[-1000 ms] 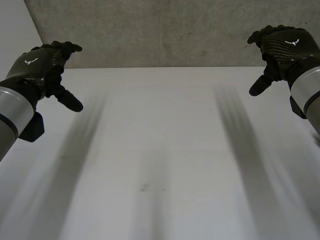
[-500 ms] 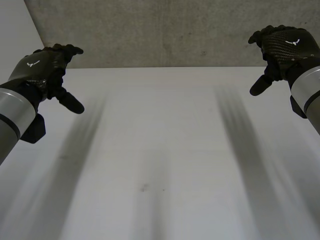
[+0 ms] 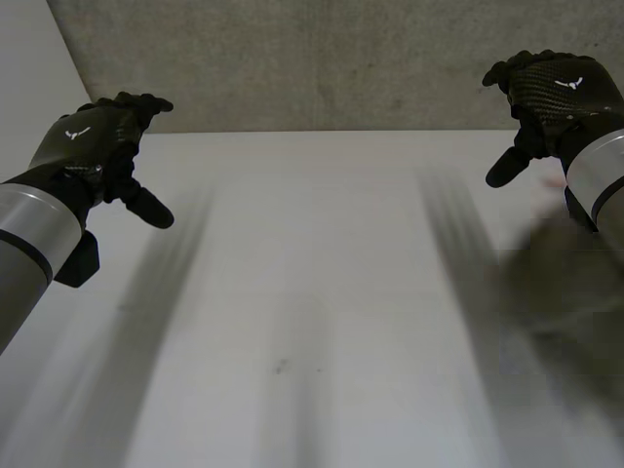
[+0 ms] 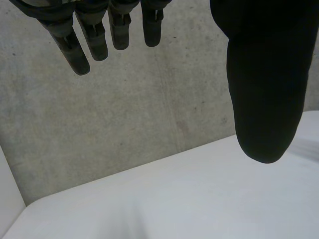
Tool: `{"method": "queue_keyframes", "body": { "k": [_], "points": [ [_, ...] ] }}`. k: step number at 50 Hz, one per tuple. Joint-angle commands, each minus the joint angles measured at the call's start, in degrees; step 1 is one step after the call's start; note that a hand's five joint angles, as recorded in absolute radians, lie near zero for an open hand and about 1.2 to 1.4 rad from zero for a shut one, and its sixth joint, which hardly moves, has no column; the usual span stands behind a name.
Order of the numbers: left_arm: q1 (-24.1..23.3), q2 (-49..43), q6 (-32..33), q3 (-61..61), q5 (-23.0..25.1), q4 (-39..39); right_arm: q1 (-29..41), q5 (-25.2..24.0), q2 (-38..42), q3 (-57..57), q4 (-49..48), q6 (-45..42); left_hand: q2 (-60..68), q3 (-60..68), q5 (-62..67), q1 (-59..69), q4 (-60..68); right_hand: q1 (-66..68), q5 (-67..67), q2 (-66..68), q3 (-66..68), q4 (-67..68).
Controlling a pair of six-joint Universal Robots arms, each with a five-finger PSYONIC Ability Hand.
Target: Fold the towel.
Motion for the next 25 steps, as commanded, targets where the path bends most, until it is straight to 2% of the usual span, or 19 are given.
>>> {"method": "queue_keyframes", "body": {
  "k": [1,9,17,23,25],
  "points": [
    [-0.1,0.0,0.0,-0.2,0.0,0.0,0.0,0.0,0.0,0.1,0.0,0.0,0.7,0.6,-1.4,0.1,0.6,-4.1,-3.3,-3.7,-2.3,-3.4],
    [-0.3,-0.1,0.2,-0.2,0.1,0.0,0.1,-0.5,0.4,0.2,0.0,0.0,0.9,0.8,-1.2,0.2,0.7,-4.1,-3.3,-3.7,-2.3,-3.4],
    [-1.4,-2.1,0.5,-0.5,0.1,0.0,0.0,-3.2,1.5,-0.1,0.7,-0.5,2.2,2.1,0.1,1.6,2.1,-4.1,-3.3,-3.7,-2.3,-3.4],
    [-5.2,-7.1,0.5,-0.4,-0.3,0.0,0.1,-5.4,3.2,-0.4,4.8,-6.7,11.3,11.2,9.2,10.7,11.2,-4.1,-3.3,-3.7,-2.3,-3.4],
    [-7.9,-10.4,0.5,-0.4,-0.3,-0.1,0.2,-6.6,5.1,-1.0,9.4,-11.3,14.3,14.2,12.3,13.7,14.2,-4.1,-3.3,-3.7,-2.3,-3.4]
  ]
}}
